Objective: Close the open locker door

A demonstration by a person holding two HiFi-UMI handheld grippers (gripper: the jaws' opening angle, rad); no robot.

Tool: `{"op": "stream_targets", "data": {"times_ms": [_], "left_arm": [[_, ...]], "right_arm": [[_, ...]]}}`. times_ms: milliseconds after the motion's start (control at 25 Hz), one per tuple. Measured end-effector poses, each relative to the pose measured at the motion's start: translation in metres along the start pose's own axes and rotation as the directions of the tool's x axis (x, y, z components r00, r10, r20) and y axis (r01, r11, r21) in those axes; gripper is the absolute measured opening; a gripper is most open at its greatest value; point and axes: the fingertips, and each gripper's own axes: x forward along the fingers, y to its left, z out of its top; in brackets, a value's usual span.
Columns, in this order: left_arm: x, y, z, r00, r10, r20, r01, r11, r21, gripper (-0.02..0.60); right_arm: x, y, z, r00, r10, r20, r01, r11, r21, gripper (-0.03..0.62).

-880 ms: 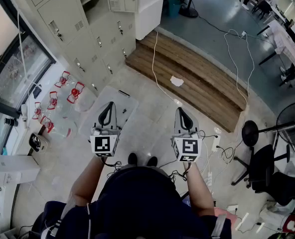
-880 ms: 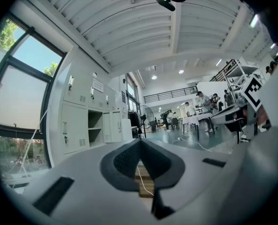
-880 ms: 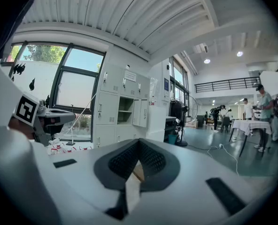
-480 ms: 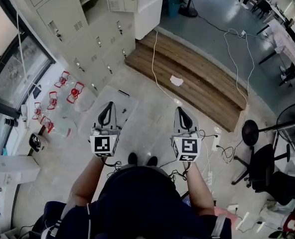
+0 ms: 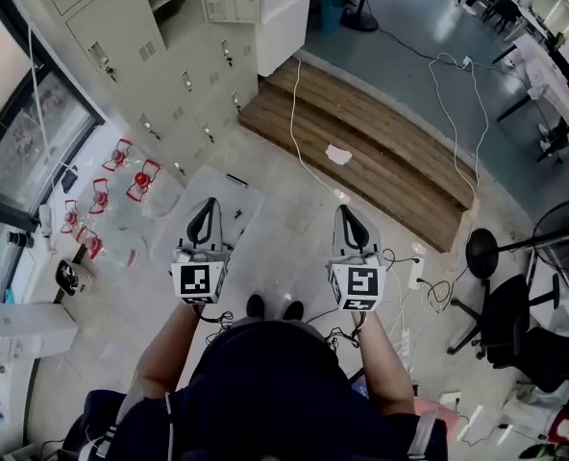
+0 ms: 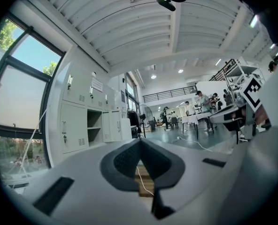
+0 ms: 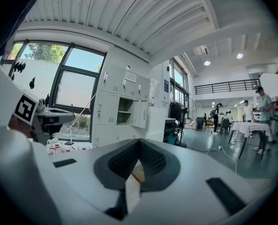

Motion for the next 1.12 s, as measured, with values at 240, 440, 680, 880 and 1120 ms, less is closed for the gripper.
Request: {"op": "stream_targets", "data": {"times_ms": [240,440,680,880,1120], "left_arm": [[0.0,0.002,-0.005,1.0,-0.003,-0.022,0.004,0.999,0.043,0.003],[-0.001,0.002,-0.003,1.0,-0.006,-0.01,0.006,1.0,0.021,0.003],[0.003,0.013,0.002,1.0,-0.014,0.007,0.014,1.0,-0.009,0.003],[0.005,0.028,-0.002,0.999,-0.041,0.019,0.041,0.999,0.008,0.003],[0.018,0.04,-0.01,0.998,-0.07,0.004,0.07,0.998,0.009,0.003]], "right_arm": [[0.001,0.0,0.002,1.0,0.021,0.005,-0.021,1.0,-0.015,0.085],[0.004,0.009,0.006,0.996,0.089,0.019,-0.089,0.996,-0.017,0.257],[0.017,0.022,0.016,0.987,0.157,0.035,-0.157,0.988,-0.008,0.391],[0.032,0.026,0.024,0.989,0.143,0.04,-0.142,0.99,-0.026,0.411],[0.057,0.026,0.027,0.991,0.125,0.038,-0.124,0.992,-0.019,0.413]]}}
